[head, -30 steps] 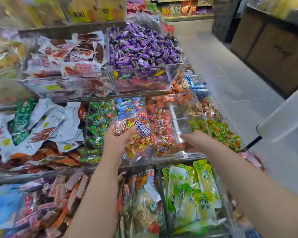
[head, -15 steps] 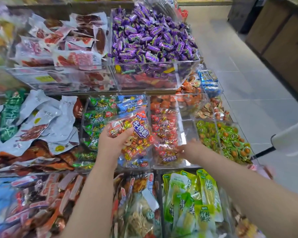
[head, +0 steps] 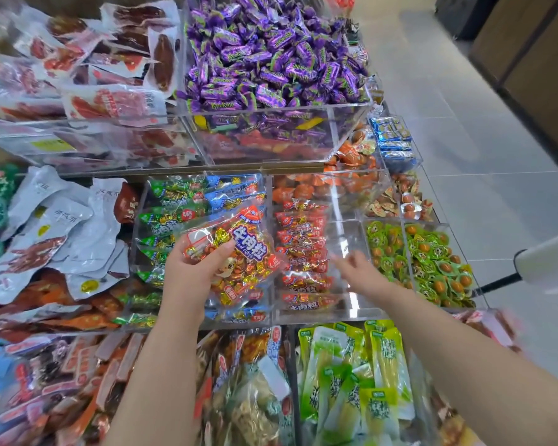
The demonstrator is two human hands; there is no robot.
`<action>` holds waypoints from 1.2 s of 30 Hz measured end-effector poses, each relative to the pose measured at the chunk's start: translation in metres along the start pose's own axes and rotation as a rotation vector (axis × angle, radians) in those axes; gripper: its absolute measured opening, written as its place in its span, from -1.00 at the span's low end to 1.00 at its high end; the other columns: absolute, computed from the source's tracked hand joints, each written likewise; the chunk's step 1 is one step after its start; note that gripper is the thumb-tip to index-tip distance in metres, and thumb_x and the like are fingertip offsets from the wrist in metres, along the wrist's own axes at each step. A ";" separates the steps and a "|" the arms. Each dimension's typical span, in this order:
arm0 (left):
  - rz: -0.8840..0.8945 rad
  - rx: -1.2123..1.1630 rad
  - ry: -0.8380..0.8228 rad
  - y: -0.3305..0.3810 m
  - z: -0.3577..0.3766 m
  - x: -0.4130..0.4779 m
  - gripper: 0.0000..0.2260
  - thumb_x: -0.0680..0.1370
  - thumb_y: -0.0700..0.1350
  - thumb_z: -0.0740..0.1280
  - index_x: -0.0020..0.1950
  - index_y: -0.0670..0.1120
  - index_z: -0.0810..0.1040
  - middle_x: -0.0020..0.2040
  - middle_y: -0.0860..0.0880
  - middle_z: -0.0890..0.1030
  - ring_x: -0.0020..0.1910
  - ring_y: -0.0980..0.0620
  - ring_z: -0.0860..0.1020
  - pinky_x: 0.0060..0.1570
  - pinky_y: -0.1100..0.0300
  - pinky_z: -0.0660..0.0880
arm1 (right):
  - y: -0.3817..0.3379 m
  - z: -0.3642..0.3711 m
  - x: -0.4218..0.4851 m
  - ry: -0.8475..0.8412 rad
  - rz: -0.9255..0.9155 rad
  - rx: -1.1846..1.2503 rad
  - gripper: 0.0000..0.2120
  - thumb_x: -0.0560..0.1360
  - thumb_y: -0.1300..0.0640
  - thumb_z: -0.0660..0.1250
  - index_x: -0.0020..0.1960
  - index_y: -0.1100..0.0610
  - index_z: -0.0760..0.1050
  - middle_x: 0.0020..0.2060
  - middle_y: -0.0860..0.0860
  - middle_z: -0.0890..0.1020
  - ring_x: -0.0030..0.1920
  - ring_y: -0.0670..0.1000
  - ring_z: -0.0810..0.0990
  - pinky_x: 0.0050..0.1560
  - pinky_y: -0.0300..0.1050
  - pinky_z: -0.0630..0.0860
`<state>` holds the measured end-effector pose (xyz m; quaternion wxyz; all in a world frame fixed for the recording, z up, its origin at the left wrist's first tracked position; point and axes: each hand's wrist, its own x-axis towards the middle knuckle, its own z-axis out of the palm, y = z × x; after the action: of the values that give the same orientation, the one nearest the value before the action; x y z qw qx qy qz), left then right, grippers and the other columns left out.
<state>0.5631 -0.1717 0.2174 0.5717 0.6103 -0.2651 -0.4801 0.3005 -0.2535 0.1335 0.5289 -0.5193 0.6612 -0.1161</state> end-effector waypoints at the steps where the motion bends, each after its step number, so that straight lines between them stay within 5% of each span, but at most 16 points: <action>1: 0.002 -0.009 0.008 0.000 0.000 0.000 -0.57 0.06 0.14 0.60 -0.11 0.21 0.63 -0.10 0.01 0.71 -0.11 -0.05 0.69 -0.15 -0.02 0.61 | 0.001 -0.003 0.007 0.062 0.109 0.169 -0.48 0.51 -0.26 0.18 0.21 0.16 0.31 0.25 0.21 0.43 0.21 0.19 0.49 0.16 0.12 0.50; 3: 0.000 -0.020 0.013 0.000 0.001 0.000 -0.48 0.08 0.12 0.61 0.00 0.13 0.60 -0.07 -0.02 0.71 -0.09 -0.07 0.69 -0.12 -0.06 0.62 | -0.002 0.002 0.020 0.043 0.321 0.503 -0.46 0.54 -0.28 0.08 0.33 0.10 0.26 0.32 0.15 0.40 0.25 0.21 0.47 0.21 0.14 0.46; 6: -0.007 -0.019 0.022 0.002 0.003 0.003 -0.32 0.05 0.15 0.64 0.12 0.03 0.57 -0.04 -0.05 0.71 -0.07 -0.10 0.69 -0.06 -0.10 0.60 | -0.008 0.019 0.042 0.027 0.429 0.800 -0.53 0.56 -0.28 0.04 0.10 0.11 0.39 -0.13 0.05 0.56 -0.20 0.08 0.62 -0.11 0.01 0.61; 9: -0.002 -0.012 0.033 0.004 0.003 0.008 -0.34 0.04 0.16 0.65 0.09 0.07 0.59 -0.02 -0.06 0.70 -0.05 -0.11 0.68 -0.08 -0.08 0.60 | -0.021 0.023 0.067 0.131 0.331 0.697 -0.57 0.57 -0.26 0.03 0.05 0.08 0.41 -0.31 0.03 0.47 -0.33 0.03 0.45 -0.21 -0.04 0.49; 13: 0.014 -0.034 0.040 0.005 -0.001 0.016 -0.39 0.11 0.10 0.64 0.12 0.05 0.59 -0.01 -0.07 0.70 -0.05 -0.10 0.69 -0.19 0.01 0.61 | -0.035 0.028 0.090 0.089 0.212 0.722 -0.51 0.57 -0.25 0.04 0.03 0.12 0.52 -0.34 -0.02 0.63 -0.33 -0.03 0.60 -0.35 -0.18 0.48; 16: 0.025 -0.046 0.045 0.007 -0.001 0.020 -0.33 0.15 0.02 0.61 0.23 -0.06 0.55 0.02 -0.10 0.69 -0.02 -0.11 0.68 -0.18 0.05 0.61 | -0.038 0.034 0.097 -0.017 0.136 0.752 -0.54 0.57 -0.26 0.04 0.01 0.05 0.55 -0.23 -0.03 0.69 -0.21 -0.03 0.66 -0.27 -0.14 0.53; 19: 0.011 -0.068 0.010 0.007 0.005 0.024 -0.42 0.24 -0.06 0.57 0.24 -0.08 0.54 0.04 -0.11 0.69 0.01 -0.14 0.67 -0.17 0.04 0.61 | -0.034 0.027 0.095 -0.089 0.110 0.736 -0.58 0.58 -0.24 0.04 -0.07 0.05 0.50 -0.49 -0.10 0.62 -0.53 -0.15 0.58 -0.56 -0.32 0.43; 20: 0.004 -0.073 -0.003 0.008 0.009 0.026 -0.41 0.24 -0.06 0.57 0.24 -0.09 0.53 0.05 -0.12 0.68 0.01 -0.15 0.66 -0.17 0.04 0.61 | -0.033 0.023 0.094 -0.119 0.115 0.746 -0.59 0.58 -0.23 0.05 -0.06 0.05 0.49 -0.48 -0.11 0.63 -0.53 -0.14 0.59 -0.56 -0.33 0.44; 22: -0.009 -0.083 -0.025 0.007 0.018 0.027 -0.35 0.21 -0.05 0.60 0.26 -0.13 0.52 0.05 -0.15 0.68 0.00 -0.16 0.67 -0.15 0.00 0.61 | -0.035 0.011 0.087 -0.131 0.115 0.672 -0.59 0.59 -0.22 0.05 0.07 0.06 0.50 -0.23 -0.12 0.67 -0.28 -0.12 0.64 -0.25 -0.32 0.50; 25: -0.074 -0.152 -0.050 0.003 0.029 0.025 -0.38 0.25 -0.11 0.57 0.27 -0.17 0.50 0.04 -0.21 0.67 -0.05 -0.17 0.67 -0.16 -0.05 0.62 | -0.040 -0.008 0.074 0.223 0.022 0.369 -0.68 0.62 -0.07 0.09 0.25 0.05 0.42 0.13 -0.03 0.54 0.09 0.01 0.51 0.10 -0.13 0.36; 27: -0.116 -0.151 -0.067 0.000 0.037 0.022 -0.36 0.22 -0.10 0.61 0.26 -0.15 0.51 0.03 -0.20 0.68 -0.06 -0.18 0.68 -0.15 -0.08 0.61 | -0.051 -0.021 0.046 0.379 -0.166 0.346 -0.83 0.58 0.00 0.20 0.06 0.04 0.51 -0.02 -0.06 0.60 0.08 0.03 0.54 0.01 -0.17 0.41; 29: -0.107 -0.109 -0.087 -0.004 0.044 0.018 -0.44 0.18 -0.04 0.57 0.15 -0.11 0.58 -0.02 -0.17 0.70 -0.09 -0.18 0.68 -0.15 -0.07 0.62 | -0.068 -0.026 0.006 0.188 -0.351 0.344 -0.90 0.49 -0.08 0.30 -0.14 -0.10 0.56 -0.20 -0.15 0.63 -0.07 -0.08 0.60 -0.08 -0.23 0.46; 32: -0.111 -0.083 -0.085 -0.007 0.057 0.012 -0.51 0.16 -0.02 0.58 0.05 -0.08 0.61 -0.05 -0.18 0.70 -0.09 -0.20 0.68 -0.12 -0.12 0.62 | -0.084 -0.017 -0.041 -0.151 -0.449 0.176 -0.73 0.29 -0.18 0.46 -0.05 -0.19 0.54 -0.17 -0.17 0.67 -0.15 -0.13 0.63 -0.06 -0.16 0.54; 36: -0.089 0.003 -0.086 -0.007 0.067 0.004 -0.58 0.16 0.05 0.62 -0.04 0.03 0.64 -0.05 -0.12 0.70 -0.08 -0.14 0.67 -0.07 -0.12 0.61 | -0.080 -0.018 -0.061 -0.127 -0.391 0.094 -0.57 0.31 0.02 0.54 0.12 -0.03 0.48 -0.04 0.08 0.65 -0.04 0.10 0.63 -0.02 0.11 0.59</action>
<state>0.5031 -0.2033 0.2170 0.5366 0.6012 -0.2628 -0.5306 0.3246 -0.2458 0.2322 0.5607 -0.6187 0.5069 -0.2144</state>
